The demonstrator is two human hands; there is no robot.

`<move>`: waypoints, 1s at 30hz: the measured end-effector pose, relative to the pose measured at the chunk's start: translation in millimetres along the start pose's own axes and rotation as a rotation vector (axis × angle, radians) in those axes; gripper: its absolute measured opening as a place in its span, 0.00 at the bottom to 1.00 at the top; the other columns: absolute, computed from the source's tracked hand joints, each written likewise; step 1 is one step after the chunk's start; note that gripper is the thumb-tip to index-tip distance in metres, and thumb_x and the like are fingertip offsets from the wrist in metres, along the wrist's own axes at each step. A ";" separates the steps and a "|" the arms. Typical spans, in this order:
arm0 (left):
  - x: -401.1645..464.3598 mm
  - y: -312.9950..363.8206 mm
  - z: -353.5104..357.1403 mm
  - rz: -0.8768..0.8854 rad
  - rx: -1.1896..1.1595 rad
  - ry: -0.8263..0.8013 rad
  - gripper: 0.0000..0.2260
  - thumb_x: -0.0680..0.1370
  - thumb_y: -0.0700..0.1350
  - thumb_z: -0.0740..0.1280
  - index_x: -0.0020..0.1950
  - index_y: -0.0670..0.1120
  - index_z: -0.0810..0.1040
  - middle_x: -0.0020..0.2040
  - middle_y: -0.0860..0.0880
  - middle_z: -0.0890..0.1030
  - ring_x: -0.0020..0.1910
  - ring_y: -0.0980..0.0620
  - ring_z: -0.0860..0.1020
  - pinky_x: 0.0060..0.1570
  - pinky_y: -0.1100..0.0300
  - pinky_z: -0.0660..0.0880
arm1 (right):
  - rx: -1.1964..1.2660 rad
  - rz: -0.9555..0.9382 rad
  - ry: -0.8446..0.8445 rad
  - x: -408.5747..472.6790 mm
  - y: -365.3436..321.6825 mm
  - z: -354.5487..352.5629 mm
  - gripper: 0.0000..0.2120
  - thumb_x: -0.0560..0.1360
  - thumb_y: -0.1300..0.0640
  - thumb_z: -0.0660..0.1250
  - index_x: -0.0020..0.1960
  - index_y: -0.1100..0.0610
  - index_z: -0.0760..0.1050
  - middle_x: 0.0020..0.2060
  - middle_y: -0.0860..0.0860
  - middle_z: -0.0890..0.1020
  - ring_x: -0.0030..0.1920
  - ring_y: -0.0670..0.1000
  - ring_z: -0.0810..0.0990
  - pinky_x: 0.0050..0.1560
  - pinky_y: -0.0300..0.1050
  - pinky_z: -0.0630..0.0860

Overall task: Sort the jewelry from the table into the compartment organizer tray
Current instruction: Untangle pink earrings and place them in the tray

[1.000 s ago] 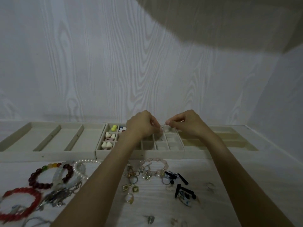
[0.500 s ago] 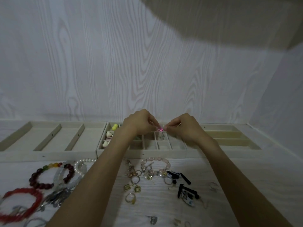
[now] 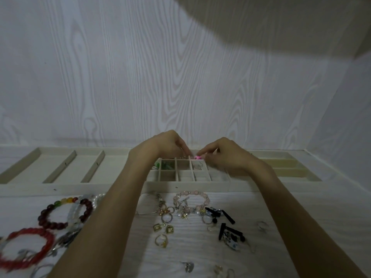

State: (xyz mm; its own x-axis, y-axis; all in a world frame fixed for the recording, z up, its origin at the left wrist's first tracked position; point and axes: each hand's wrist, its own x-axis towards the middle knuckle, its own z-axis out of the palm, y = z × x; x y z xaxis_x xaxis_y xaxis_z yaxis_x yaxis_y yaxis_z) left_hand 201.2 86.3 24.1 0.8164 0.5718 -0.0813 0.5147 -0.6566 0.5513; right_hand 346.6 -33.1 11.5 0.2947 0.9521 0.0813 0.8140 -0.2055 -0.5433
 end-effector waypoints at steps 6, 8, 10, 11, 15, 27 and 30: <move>-0.8 12.5 4.8 0.020 0.253 -0.177 0.23 0.78 0.35 0.56 0.64 0.59 0.76 0.72 0.48 0.68 0.70 0.47 0.66 0.71 0.49 0.63 | -0.242 0.009 -0.092 3.9 5.6 -15.5 0.25 0.74 0.71 0.56 0.51 0.43 0.81 0.63 0.54 0.77 0.51 0.52 0.77 0.58 0.48 0.75; 0.2 14.7 8.6 0.031 0.328 -0.203 0.26 0.77 0.35 0.54 0.64 0.63 0.74 0.73 0.49 0.66 0.70 0.46 0.63 0.71 0.47 0.60 | -0.304 0.030 -0.091 5.9 6.3 -13.8 0.28 0.73 0.71 0.56 0.52 0.40 0.81 0.61 0.57 0.76 0.47 0.50 0.70 0.58 0.48 0.73; 0.4 17.0 12.5 0.036 0.393 -0.204 0.26 0.78 0.36 0.55 0.66 0.64 0.72 0.73 0.50 0.66 0.69 0.46 0.61 0.71 0.47 0.59 | -0.328 0.052 -0.094 6.6 5.7 -11.7 0.30 0.72 0.71 0.55 0.50 0.37 0.80 0.62 0.57 0.74 0.49 0.50 0.69 0.59 0.47 0.72; 1.7 16.6 14.3 0.041 0.418 -0.193 0.26 0.78 0.37 0.55 0.67 0.64 0.71 0.72 0.50 0.66 0.67 0.45 0.61 0.70 0.47 0.59 | -0.340 0.065 -0.101 6.5 5.1 -11.0 0.30 0.73 0.71 0.54 0.51 0.36 0.79 0.64 0.56 0.72 0.50 0.51 0.69 0.57 0.46 0.71; 7.8 6.8 18.4 -0.005 0.444 -0.157 0.21 0.80 0.43 0.57 0.65 0.67 0.71 0.68 0.49 0.67 0.66 0.42 0.62 0.68 0.46 0.62 | -0.399 0.074 -0.098 0.4 -0.5 -11.8 0.28 0.75 0.69 0.54 0.56 0.39 0.79 0.66 0.55 0.70 0.62 0.54 0.66 0.59 0.46 0.65; 8.0 8.3 23.7 0.044 0.407 -0.054 0.14 0.80 0.47 0.60 0.58 0.65 0.77 0.65 0.51 0.70 0.63 0.46 0.64 0.61 0.54 0.64 | -0.440 0.044 -0.106 -10.0 -16.7 -7.6 0.21 0.77 0.67 0.58 0.56 0.45 0.81 0.63 0.51 0.72 0.62 0.55 0.64 0.66 0.52 0.63; 8.2 4.6 25.4 0.024 0.435 -0.029 0.12 0.80 0.49 0.61 0.57 0.65 0.79 0.64 0.51 0.70 0.64 0.47 0.64 0.60 0.54 0.64 | -0.449 0.036 -0.098 -11.5 -18.0 -7.2 0.20 0.77 0.66 0.58 0.56 0.45 0.81 0.63 0.51 0.72 0.63 0.54 0.64 0.65 0.51 0.61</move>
State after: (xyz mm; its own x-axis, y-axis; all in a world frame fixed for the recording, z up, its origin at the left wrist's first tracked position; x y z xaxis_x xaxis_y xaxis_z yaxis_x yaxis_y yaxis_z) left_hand 216.9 75.5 4.8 0.8332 0.5441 -0.0992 0.5530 -0.8191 0.1526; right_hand 332.2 -41.9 26.4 0.2954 0.9551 -0.0218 0.9468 -0.2958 -0.1266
